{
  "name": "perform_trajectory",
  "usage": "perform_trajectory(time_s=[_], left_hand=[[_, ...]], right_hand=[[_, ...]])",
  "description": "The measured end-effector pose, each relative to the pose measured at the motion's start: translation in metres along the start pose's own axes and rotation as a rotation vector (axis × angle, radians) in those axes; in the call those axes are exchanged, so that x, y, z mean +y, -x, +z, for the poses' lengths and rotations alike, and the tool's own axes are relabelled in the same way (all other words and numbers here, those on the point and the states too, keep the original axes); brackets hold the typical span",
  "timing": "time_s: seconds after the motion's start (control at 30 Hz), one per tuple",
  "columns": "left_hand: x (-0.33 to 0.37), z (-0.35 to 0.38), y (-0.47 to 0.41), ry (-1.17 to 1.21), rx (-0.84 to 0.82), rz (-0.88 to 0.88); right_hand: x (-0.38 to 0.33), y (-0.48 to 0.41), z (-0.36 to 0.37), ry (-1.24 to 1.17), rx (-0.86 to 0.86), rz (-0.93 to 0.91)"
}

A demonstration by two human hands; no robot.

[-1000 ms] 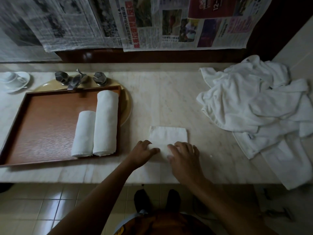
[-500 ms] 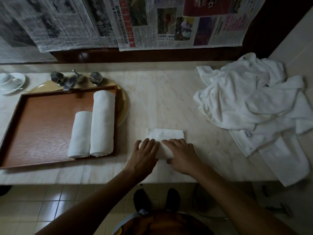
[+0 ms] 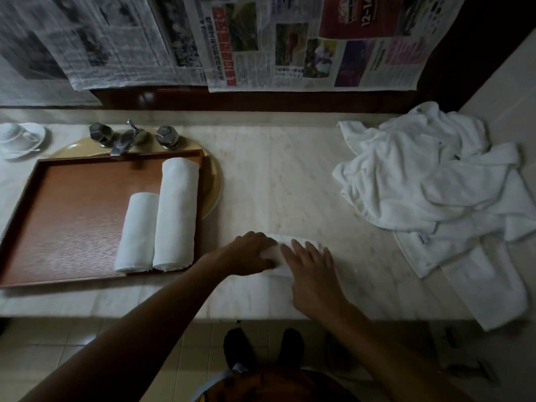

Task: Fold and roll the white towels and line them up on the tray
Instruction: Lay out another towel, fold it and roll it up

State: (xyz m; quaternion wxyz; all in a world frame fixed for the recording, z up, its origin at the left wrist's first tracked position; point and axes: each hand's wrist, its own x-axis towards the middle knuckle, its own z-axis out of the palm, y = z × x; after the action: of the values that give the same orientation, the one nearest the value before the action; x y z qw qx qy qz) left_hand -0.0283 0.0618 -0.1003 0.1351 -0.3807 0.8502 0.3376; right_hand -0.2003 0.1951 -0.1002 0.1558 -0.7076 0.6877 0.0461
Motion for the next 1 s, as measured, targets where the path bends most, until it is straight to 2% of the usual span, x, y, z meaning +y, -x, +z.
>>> perform_trajectory(time_s=[0.07,0.2,0.27,0.33,0.4,0.47,0.53,0.6,0.73,0.77,0.83,0.93,1.0], left_hand=[[-0.004,0.004,0.002,0.155,0.105,-0.069],[0.003,0.019,0.017,0.287,0.309,-0.302],[0.000,0.029,0.017,0.502,0.291,-0.418],[-0.003,0.036,0.014,0.838,0.266,-0.512],[0.001,0.038,0.012,1.193,0.267,-0.498],[0.008,0.039,0.011,1.405,0.288,-0.391],[0.014,0.042,0.012,1.556,0.324,-0.355],[0.024,0.043,0.019,1.609,0.363,-0.353],[0.034,0.043,0.031,1.541,0.420,-0.340],[0.035,0.040,0.034,1.520,0.451,-0.326],[0.037,0.034,0.040,1.522,0.499,-0.296],[0.043,0.024,0.051,1.597,0.559,-0.252],[0.050,0.019,0.056,1.621,0.584,-0.230]], right_hand=[[0.008,-0.010,0.004,0.023,0.013,-0.010],[0.020,-0.040,-0.003,0.044,-0.008,-0.003],[0.026,-0.056,-0.007,0.052,-0.055,0.012],[0.031,-0.068,-0.011,0.040,-0.097,0.013],[0.035,-0.074,-0.015,0.005,-0.128,0.007],[0.036,-0.073,-0.019,-0.029,-0.156,0.007],[0.033,-0.064,-0.020,-0.082,-0.175,-0.005],[0.028,-0.047,-0.017,-0.111,-0.157,-0.034],[0.026,-0.020,-0.010,-0.106,-0.025,-0.122],[0.026,-0.015,-0.013,-0.164,0.003,-0.131],[0.026,-0.007,-0.025,-0.437,0.036,-0.059],[0.027,-0.003,-0.047,-1.033,0.081,0.324],[0.029,-0.005,-0.058,-1.416,-0.048,0.577]])
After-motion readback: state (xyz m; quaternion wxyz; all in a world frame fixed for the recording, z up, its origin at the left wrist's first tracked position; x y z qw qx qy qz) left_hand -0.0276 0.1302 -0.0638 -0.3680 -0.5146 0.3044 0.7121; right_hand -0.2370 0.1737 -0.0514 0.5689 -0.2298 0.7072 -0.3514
